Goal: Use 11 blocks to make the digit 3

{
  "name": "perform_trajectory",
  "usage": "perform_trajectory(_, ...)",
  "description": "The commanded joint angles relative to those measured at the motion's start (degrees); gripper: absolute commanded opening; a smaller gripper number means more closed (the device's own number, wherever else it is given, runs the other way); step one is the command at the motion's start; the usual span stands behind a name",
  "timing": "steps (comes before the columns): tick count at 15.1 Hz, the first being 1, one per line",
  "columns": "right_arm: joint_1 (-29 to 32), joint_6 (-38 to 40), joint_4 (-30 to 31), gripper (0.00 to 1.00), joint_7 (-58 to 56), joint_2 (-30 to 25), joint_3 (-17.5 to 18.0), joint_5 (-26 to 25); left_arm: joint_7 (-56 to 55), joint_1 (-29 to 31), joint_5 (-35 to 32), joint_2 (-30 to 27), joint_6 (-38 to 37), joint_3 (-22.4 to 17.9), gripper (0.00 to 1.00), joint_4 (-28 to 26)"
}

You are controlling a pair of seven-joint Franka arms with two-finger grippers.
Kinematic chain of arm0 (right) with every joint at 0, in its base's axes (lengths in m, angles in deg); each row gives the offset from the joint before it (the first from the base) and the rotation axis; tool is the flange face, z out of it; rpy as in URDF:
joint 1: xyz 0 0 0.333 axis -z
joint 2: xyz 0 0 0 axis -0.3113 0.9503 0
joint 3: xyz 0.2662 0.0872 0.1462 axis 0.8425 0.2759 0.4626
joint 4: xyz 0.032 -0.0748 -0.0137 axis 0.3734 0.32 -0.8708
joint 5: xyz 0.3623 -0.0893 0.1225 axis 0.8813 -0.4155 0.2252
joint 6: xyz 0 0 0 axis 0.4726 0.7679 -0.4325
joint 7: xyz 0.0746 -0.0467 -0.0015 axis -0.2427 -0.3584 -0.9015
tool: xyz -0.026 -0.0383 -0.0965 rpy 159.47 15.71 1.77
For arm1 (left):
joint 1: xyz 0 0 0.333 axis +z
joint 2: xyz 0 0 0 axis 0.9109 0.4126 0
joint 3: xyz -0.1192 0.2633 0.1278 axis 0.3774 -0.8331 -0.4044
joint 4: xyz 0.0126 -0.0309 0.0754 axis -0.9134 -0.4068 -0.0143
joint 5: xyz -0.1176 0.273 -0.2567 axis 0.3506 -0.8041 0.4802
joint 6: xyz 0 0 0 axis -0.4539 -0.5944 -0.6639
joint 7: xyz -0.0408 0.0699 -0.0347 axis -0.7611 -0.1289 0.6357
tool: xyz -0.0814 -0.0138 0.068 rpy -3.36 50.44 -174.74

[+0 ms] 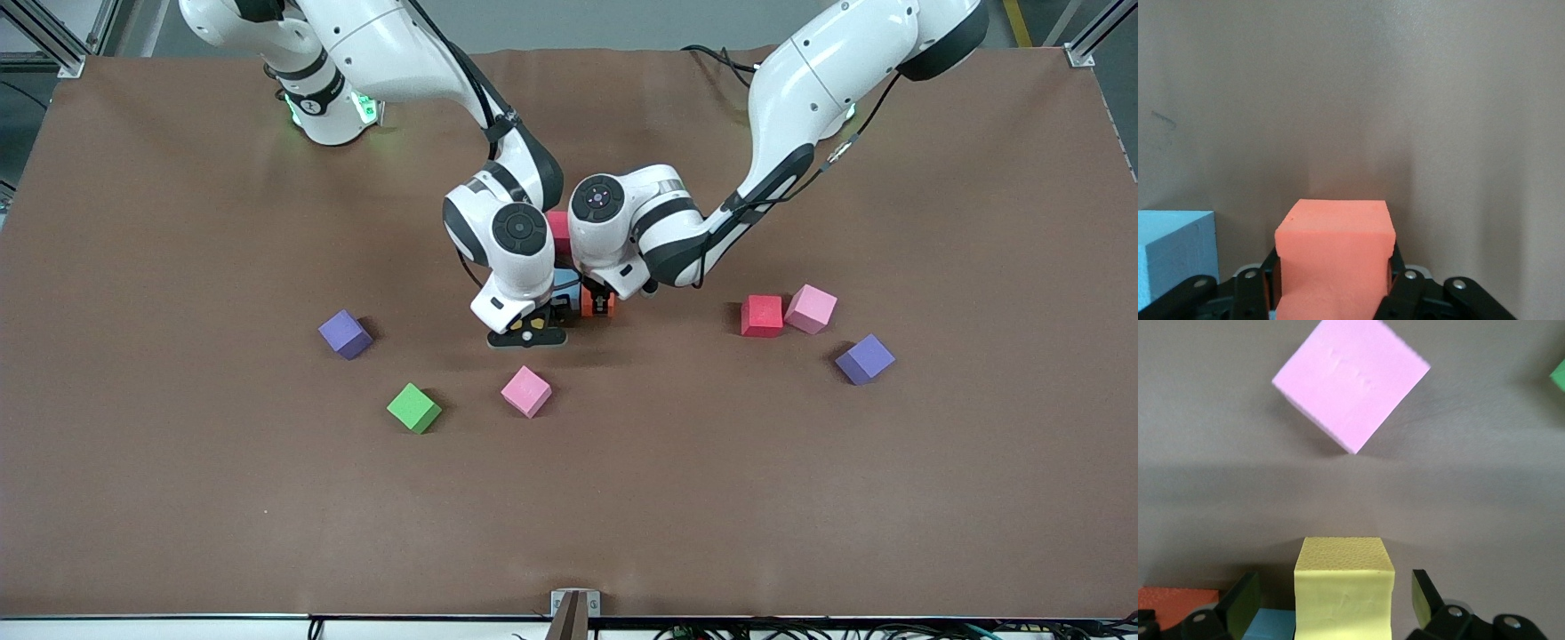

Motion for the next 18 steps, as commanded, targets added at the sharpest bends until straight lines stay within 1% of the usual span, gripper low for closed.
perform_trajectory(1,3.20,3.69,-2.00,1.00,-0.15,-0.59,0.49,0.65,-5.19,-1.80,0.51,1.34,0.52,-0.76,0.50,1.50)
perform_trajectory(6,8.74,12.37,-1.39,1.00,0.47,-6.83,0.14,0.74,-5.19,-2.24,1.13,0.99,0.52,-0.85,0.50,1.42)
perform_trajectory(8,13.38,17.56,-1.21,1.00,-0.23,-8.76,-0.04,0.39,-5.28,-2.24,1.22,0.99,0.43,-0.85,0.50,1.33)
perform_trajectory(9,14.54,19.06,-1.30,1.00,-0.32,-9.29,-0.04,-0.05,-5.28,-2.24,1.22,0.90,0.43,-0.85,0.50,1.33)
perform_trajectory(11,16.04,19.17,-1.39,1.00,0.20,-9.56,-0.39,-0.32,-5.28,-2.15,1.22,0.81,0.43,-0.85,0.50,1.15)
perform_trajectory(12,16.57,18.56,-1.56,1.00,0.55,-9.39,-0.30,0.55,-5.28,-1.98,1.22,0.72,0.43,-0.85,0.50,1.07)
perform_trajectory(13,16.66,17.51,-1.74,1.00,1.17,-9.21,-0.30,0.74,-5.28,-1.80,1.13,0.72,0.43,-0.85,0.52,0.98)
perform_trajectory(14,16.66,15.93,-1.74,1.00,4.65,-9.21,-0.30,2.13,-4.93,-1.63,1.04,0.72,0.43,-0.85,0.74,0.98)
perform_trajectory(15,16.05,13.74,-1.91,1.00,10.26,-8.86,-0.30,4.23,-4.76,-1.10,0.60,0.55,0.25,-0.85,1.00,0.89)
perform_trajectory(17,15.26,10.31,-3.57,1.00,17.66,-6.68,-0.04,4.96,-4.58,-1.10,0.69,-0.59,-0.27,-0.85,1.00,0.80)
perform_trajectory(18,14.47,9.86,-4.98,1.00,21.52,-5.10,0.05,4.70,-4.23,-1.10,0.86,-1.21,-1.06,-0.76,1.00,0.71)
